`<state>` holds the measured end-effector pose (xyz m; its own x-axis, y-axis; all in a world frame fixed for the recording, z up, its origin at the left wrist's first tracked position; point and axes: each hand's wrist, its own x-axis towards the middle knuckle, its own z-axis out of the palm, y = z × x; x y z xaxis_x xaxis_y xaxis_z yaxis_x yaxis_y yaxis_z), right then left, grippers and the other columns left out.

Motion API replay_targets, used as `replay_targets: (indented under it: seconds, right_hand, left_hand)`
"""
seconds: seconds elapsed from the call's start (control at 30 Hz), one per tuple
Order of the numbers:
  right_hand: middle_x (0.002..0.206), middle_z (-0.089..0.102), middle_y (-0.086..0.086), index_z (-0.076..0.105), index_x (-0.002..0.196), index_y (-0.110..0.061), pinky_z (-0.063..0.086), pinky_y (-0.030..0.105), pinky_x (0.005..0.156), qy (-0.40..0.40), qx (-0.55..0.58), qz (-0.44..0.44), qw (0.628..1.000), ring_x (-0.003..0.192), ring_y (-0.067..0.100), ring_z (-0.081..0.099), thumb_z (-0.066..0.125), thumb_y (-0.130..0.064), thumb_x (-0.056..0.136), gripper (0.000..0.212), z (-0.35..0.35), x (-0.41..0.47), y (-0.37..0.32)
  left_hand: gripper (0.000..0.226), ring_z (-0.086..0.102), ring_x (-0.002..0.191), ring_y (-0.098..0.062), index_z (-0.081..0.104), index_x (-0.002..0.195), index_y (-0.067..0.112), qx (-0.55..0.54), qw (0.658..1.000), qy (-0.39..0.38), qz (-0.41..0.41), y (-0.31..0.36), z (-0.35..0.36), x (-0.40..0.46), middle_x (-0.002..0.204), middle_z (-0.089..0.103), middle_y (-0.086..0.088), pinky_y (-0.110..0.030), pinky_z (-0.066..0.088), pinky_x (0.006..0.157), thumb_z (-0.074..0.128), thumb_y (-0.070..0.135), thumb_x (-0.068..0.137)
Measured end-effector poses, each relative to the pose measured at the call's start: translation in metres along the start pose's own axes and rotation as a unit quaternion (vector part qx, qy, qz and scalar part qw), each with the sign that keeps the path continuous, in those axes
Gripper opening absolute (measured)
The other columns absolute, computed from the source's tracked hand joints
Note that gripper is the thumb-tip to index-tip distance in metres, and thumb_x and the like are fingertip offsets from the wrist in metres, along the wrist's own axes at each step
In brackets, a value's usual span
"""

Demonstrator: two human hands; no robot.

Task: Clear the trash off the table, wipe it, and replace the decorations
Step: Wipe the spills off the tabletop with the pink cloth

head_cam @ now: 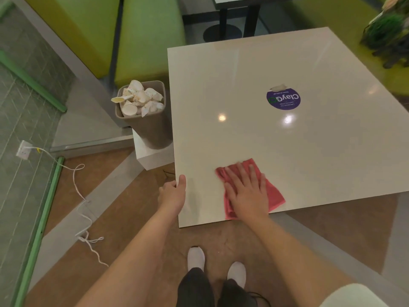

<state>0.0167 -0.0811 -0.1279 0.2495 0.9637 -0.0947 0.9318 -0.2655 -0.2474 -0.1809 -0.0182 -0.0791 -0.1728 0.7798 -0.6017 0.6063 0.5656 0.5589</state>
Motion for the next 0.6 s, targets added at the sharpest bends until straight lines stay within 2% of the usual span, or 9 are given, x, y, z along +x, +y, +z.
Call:
replay_targets:
  seconds: [0.03,0.07,0.17,0.23,0.27,0.33,0.4,0.5,0.6]
  right_hand:
    - [0.163,0.010,-0.014,0.017,0.151,-0.049,-0.005,0.047,0.121,-0.006,-0.008,0.023,1.000,0.151,0.019,-0.002,0.011,-0.056,0.098,0.054,-0.004,0.006,0.016]
    - [0.163,0.008,-0.014,0.014,0.151,-0.049,-0.007,0.046,0.121,-0.012,-0.016,0.038,0.999,0.151,0.019,-0.004,0.009,-0.057,0.097,0.055,-0.008,0.012,0.028]
    - [0.164,0.010,-0.009,0.017,0.152,-0.047,-0.005,0.049,0.120,-0.003,-0.020,0.072,0.997,0.151,0.024,-0.001,0.006,-0.056,0.095,0.058,-0.009,0.018,0.030]
    - [0.164,0.015,-0.003,0.020,0.152,-0.045,-0.004,0.053,0.119,0.002,-0.021,0.073,0.997,0.151,0.030,0.003,0.009,-0.056,0.095,0.059,-0.006,0.012,0.010]
    - [0.163,0.016,0.000,0.022,0.152,-0.044,-0.004,0.054,0.118,-0.002,-0.021,0.051,0.998,0.150,0.032,0.004,0.013,-0.056,0.096,0.058,-0.003,0.006,-0.003]
    - [0.162,0.019,0.002,0.027,0.151,-0.043,-0.005,0.055,0.118,-0.013,-0.012,-0.021,1.000,0.150,0.033,0.005,0.022,-0.055,0.098,0.055,0.005,-0.009,-0.033]
    - [0.162,0.021,0.003,0.029,0.151,-0.042,-0.002,0.056,0.118,-0.025,-0.006,-0.093,0.995,0.151,0.033,0.004,0.026,-0.055,0.098,0.054,0.015,-0.025,-0.065]
    - [0.163,0.017,0.002,0.026,0.152,-0.037,0.000,0.057,0.118,-0.044,-0.024,-0.165,0.985,0.151,0.032,-0.002,0.022,-0.054,0.099,0.056,0.024,-0.039,-0.087]
    - [0.162,0.020,-0.005,0.028,0.150,-0.042,-0.001,0.051,0.119,-0.041,-0.015,-0.196,0.980,0.151,0.025,0.000,0.021,-0.053,0.101,0.051,0.020,-0.030,-0.066]
  left_hand:
    - [0.037,0.048,0.121,-0.032,0.049,0.077,0.031,0.003,1.000,0.006,-0.006,-0.002,0.001,-0.003,0.138,0.044,-0.013,-0.039,0.040,0.095,0.033,0.057,0.098]
    - [0.039,0.050,0.117,-0.032,0.044,0.070,0.031,0.001,1.000,0.015,-0.011,-0.004,0.003,-0.005,0.134,0.046,-0.012,-0.037,0.040,0.090,0.034,0.056,0.098]
    - [0.042,0.051,0.108,-0.031,0.045,0.067,0.027,-0.002,0.999,0.041,-0.021,-0.007,0.006,-0.011,0.126,0.046,-0.008,-0.034,0.037,0.085,0.036,0.055,0.098]
    - [0.042,0.048,0.107,-0.030,0.048,0.071,0.026,-0.002,0.999,0.042,-0.031,-0.007,0.008,-0.013,0.126,0.045,-0.008,-0.035,0.037,0.088,0.036,0.056,0.097]
    - [0.040,0.046,0.114,-0.031,0.051,0.076,0.026,0.000,0.999,0.038,-0.038,-0.006,0.009,-0.013,0.129,0.043,-0.010,-0.035,0.036,0.092,0.036,0.057,0.097]
    - [0.049,0.040,0.127,-0.032,0.060,0.106,0.022,0.006,0.998,0.031,-0.052,-0.005,0.011,-0.011,0.138,0.039,-0.011,-0.038,0.033,0.103,0.034,0.062,0.095]
    - [0.065,0.035,0.132,-0.032,0.051,0.132,0.017,0.013,0.997,0.038,-0.063,-0.005,0.014,-0.012,0.143,0.036,-0.012,-0.040,0.029,0.109,0.033,0.065,0.093]
    - [0.065,0.028,0.138,-0.030,0.041,0.144,0.017,0.007,0.996,0.060,-0.062,-0.003,0.018,-0.018,0.148,0.032,-0.011,-0.040,0.025,0.112,0.034,0.060,0.095]
    - [0.062,0.027,0.137,-0.029,0.037,0.145,0.016,0.040,0.995,0.071,-0.050,-0.001,0.019,-0.023,0.149,0.030,-0.010,-0.039,0.026,0.109,0.031,0.056,0.098]
